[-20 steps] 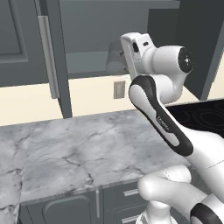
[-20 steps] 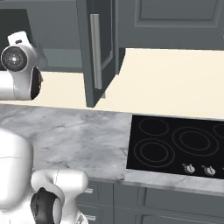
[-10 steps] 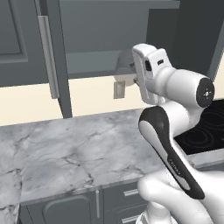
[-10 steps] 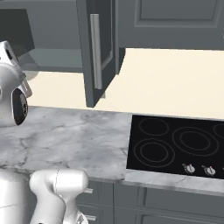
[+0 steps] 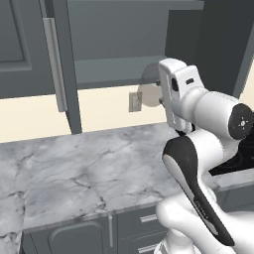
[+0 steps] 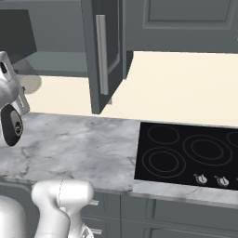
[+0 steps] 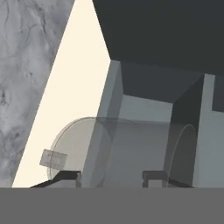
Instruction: There is a bowl on the dining counter. Grab a lemon wedge from the fridge and place it in the bowl. Then get the liquor bottle and glass cup from the cabinet and place them next to the bowl.
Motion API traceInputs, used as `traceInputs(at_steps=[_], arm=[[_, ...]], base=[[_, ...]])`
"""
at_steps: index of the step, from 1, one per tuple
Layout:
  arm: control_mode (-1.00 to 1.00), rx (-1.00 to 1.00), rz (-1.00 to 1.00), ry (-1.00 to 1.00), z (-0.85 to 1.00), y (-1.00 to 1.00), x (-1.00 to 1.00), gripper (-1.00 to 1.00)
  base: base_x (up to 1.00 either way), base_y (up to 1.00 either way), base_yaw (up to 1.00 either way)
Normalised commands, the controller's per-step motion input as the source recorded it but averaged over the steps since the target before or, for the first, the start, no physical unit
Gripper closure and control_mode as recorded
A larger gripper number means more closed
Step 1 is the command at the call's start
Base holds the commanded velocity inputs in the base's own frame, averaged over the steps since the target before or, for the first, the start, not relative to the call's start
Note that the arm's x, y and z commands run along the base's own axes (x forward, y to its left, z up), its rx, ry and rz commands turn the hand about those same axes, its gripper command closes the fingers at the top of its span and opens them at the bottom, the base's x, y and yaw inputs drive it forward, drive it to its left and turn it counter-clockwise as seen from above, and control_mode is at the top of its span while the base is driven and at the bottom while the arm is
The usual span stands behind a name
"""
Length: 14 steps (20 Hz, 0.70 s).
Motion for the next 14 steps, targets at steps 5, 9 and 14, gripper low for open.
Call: traceInputs(at_steps=[5, 9, 14], arm=[[-1.0, 0.08, 0.0, 0.13, 0.01, -0.58, -0.03, 1.0], [-1.0, 0.05, 0.0, 0.02, -0.01, -0.38, -0.36, 1.0], [1.0, 0.0, 0.0, 0.0, 0.0, 0.0, 0.0, 1.0]], base=[[0.0, 0.0, 0.0], [0.0, 0.0, 0.0], [-0.96, -0.06, -0.05]])
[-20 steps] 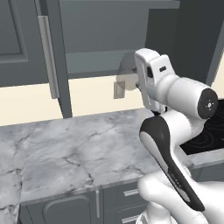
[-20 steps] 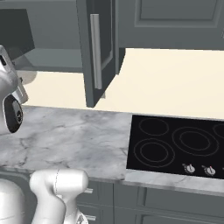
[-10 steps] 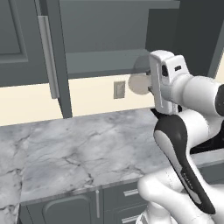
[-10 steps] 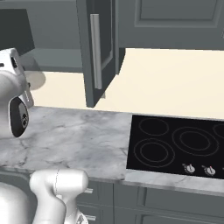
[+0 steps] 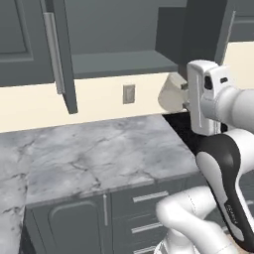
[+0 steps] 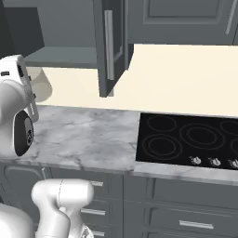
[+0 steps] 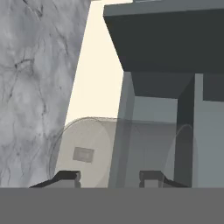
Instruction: There is a bowl on the dining counter. Grab a lemon wedge from the fridge and place it in the bowl. Then get the liquor bottle and glass cup from the cabinet and place them next to the bowl.
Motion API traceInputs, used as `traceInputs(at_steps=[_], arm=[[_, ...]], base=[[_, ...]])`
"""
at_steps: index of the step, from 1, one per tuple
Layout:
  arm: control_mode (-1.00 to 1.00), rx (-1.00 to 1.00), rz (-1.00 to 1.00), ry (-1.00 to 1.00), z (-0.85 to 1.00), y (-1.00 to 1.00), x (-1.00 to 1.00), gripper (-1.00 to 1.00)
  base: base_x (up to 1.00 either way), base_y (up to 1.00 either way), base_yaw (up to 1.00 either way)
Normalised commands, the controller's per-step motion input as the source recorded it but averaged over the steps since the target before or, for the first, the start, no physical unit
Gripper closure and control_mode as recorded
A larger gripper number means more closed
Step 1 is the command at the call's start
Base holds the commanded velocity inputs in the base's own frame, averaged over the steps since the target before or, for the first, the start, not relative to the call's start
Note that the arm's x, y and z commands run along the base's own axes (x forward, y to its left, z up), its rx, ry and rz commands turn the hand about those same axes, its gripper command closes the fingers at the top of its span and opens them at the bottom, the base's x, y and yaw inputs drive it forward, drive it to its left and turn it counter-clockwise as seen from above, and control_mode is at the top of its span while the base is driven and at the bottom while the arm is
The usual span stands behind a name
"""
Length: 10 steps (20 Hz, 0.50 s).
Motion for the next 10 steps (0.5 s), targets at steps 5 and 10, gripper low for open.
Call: traceInputs(at_steps=[5, 10], arm=[[1.0, 0.0, 0.0, 0.0, 0.0, 0.0, 0.0, 1.0], [1.0, 0.0, 0.0, 0.0, 0.0, 0.0, 0.0, 1.0]], base=[[-0.98, -0.45, 0.0], [-0.71, -0.86, 0.09]])
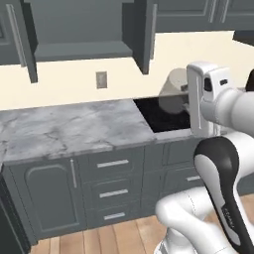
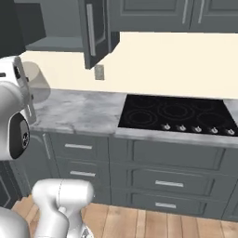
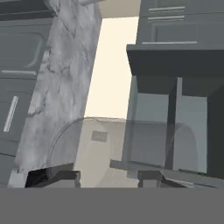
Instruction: There is a bowl on the dining counter. Grab a lemon wedge from the fridge and place it in the bowl. Then get the liquor bottle and glass cup from the cabinet and place them next to the bowl.
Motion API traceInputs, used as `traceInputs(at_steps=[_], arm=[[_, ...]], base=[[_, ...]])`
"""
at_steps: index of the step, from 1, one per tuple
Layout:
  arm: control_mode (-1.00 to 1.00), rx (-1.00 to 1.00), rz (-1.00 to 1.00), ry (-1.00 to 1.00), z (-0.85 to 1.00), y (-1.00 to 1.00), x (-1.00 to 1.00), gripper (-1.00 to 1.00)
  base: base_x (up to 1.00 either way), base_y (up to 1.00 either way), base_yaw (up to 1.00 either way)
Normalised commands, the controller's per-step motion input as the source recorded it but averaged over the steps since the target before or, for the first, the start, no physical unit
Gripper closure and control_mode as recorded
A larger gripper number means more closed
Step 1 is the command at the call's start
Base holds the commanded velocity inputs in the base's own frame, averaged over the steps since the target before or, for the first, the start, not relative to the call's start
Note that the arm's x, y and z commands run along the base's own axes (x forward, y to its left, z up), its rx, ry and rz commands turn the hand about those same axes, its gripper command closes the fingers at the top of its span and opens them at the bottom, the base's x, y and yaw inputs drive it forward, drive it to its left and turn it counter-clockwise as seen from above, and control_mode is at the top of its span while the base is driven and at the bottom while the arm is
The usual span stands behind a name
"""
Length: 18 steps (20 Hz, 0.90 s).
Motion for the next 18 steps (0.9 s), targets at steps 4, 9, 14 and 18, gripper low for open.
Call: traceInputs(at_steps=[4, 9, 14, 18], arm=[[1.0, 0.0, 0.0, 0.0, 0.0, 0.0, 0.0, 1.0], [1.0, 0.0, 0.0, 0.0, 0.0, 0.0, 0.0, 1.0], [1.0, 0.0, 0.0, 0.0, 0.0, 0.0, 0.0, 1.0], [1.0, 0.0, 0.0, 0.0, 0.0, 0.0, 0.0, 1.0]], base=[[-0.81, -0.81, 0.19], [-1.0, -0.55, 0.2], [-1.0, -0.53, 0.21], [-1.0, -0.37, 0.26]])
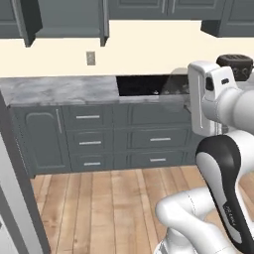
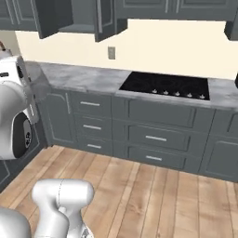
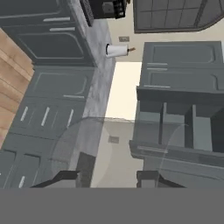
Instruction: There is a bowl on the dining counter. Grab a lemon wedge from the fridge and place it in the bowl. Then get the liquor bottle and glass cup from the cabinet and place them next to the bowl.
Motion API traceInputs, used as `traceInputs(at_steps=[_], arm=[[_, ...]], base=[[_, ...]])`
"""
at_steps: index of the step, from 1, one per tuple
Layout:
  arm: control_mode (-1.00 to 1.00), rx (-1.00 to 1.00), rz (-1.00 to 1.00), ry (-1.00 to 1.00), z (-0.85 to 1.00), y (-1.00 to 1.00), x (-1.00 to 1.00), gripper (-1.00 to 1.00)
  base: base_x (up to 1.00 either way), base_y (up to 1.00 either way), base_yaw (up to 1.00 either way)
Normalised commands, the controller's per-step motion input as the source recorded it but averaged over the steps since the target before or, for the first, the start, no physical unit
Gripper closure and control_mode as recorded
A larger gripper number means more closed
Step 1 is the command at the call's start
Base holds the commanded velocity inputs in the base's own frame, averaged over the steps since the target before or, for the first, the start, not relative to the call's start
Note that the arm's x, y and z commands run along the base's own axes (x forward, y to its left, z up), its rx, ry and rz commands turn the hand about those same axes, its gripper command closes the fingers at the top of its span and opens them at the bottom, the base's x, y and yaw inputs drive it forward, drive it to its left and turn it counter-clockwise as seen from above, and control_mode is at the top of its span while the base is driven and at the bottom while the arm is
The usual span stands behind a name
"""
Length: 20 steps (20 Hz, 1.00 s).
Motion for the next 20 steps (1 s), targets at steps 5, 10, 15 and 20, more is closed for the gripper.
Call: traceInputs(at_steps=[5, 10, 15, 20], arm=[[1.0, 0.0, 0.0, 0.0, 0.0, 0.0, 0.0, 1.0], [1.0, 0.0, 0.0, 0.0, 0.0, 0.0, 0.0, 1.0], [1.0, 0.0, 0.0, 0.0, 0.0, 0.0, 0.0, 1.0], [1.0, 0.0, 0.0, 0.0, 0.0, 0.0, 0.0, 1.0]], base=[[-1.0, -0.18, 0.15], [-1.0, -0.47, -0.02], [-1.0, -0.45, -0.23], [-1.0, -0.17, -0.32]])
